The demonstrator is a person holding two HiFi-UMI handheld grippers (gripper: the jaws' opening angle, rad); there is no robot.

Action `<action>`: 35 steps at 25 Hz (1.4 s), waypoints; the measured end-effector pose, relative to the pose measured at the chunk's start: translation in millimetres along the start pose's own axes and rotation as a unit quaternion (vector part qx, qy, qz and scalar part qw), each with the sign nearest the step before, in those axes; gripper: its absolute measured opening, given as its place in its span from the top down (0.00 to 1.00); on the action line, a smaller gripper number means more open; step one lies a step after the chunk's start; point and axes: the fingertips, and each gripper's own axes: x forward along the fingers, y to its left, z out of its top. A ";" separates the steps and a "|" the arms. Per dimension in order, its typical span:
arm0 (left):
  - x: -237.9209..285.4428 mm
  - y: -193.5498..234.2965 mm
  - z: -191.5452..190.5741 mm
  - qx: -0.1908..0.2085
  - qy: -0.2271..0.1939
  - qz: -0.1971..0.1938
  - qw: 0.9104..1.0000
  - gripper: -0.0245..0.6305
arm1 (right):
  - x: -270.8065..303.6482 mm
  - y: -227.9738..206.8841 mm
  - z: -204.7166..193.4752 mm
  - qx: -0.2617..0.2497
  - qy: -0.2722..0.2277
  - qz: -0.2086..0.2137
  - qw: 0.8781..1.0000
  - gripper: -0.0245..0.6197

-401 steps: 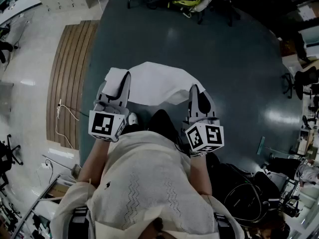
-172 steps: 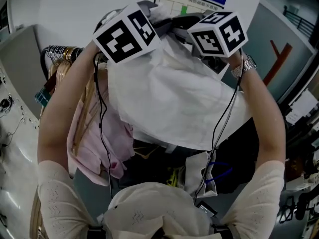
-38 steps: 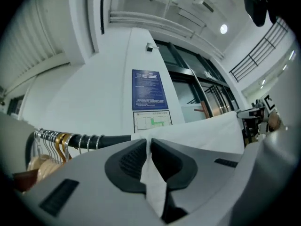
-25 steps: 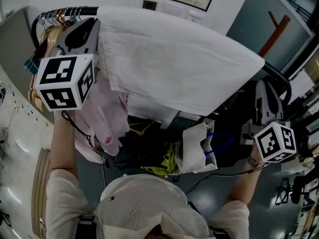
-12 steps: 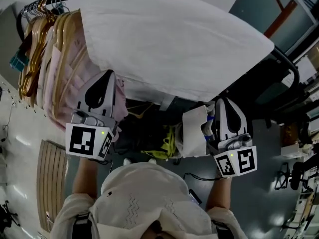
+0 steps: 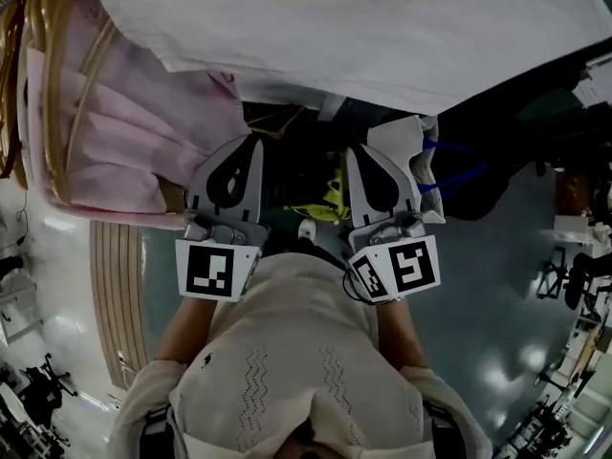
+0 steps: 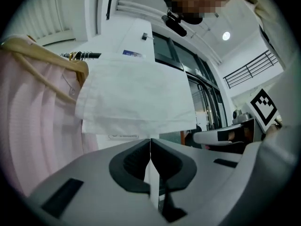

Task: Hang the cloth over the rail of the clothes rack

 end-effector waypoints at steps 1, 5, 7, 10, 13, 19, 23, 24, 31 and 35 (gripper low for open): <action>0.7 -2.6 -10.0 -0.006 0.006 0.000 1.000 0.94 | 4.5 6.4 -12.8 0.008 0.015 0.009 1.000 0.93; -2.7 -12.4 -47.6 -0.005 0.029 -0.005 1.000 0.94 | 6.3 19.3 -39.1 0.024 0.020 0.019 0.999 0.93; -2.5 -16.5 -63.3 -0.006 0.032 0.000 0.999 0.94 | 2.0 16.0 -45.6 0.014 -0.001 -0.001 1.000 0.93; 0.9 -21.8 -87.3 -0.018 0.036 0.007 0.999 0.94 | -0.9 9.5 -63.3 0.007 -0.019 -0.024 0.999 0.93; -0.9 -23.2 -101.9 -0.021 0.046 0.017 0.999 0.94 | -3.5 3.4 -77.1 0.011 -0.017 -0.049 0.999 0.93; -3.2 -22.6 -109.4 -0.019 0.058 0.017 0.998 0.94 | -3.2 -3.1 -86.3 0.015 -0.004 -0.070 0.997 0.93; -4.1 -22.1 -106.7 -0.020 0.054 0.015 0.998 0.94 | -3.0 -4.0 -89.9 0.012 0.002 -0.079 0.997 0.93; -4.1 -21.8 -105.6 -0.019 0.053 0.014 0.998 0.94 | -3.2 -3.1 -90.4 0.013 0.004 -0.079 0.997 0.93; 1.1 -23.3 -111.1 -0.026 0.050 0.017 0.998 0.94 | -5.0 -1.2 -96.6 0.001 0.013 -0.074 0.997 0.93; 1.3 -26.4 -113.6 -0.028 0.055 0.014 0.998 0.94 | -5.9 -6.3 -99.7 0.007 0.016 -0.080 0.997 0.93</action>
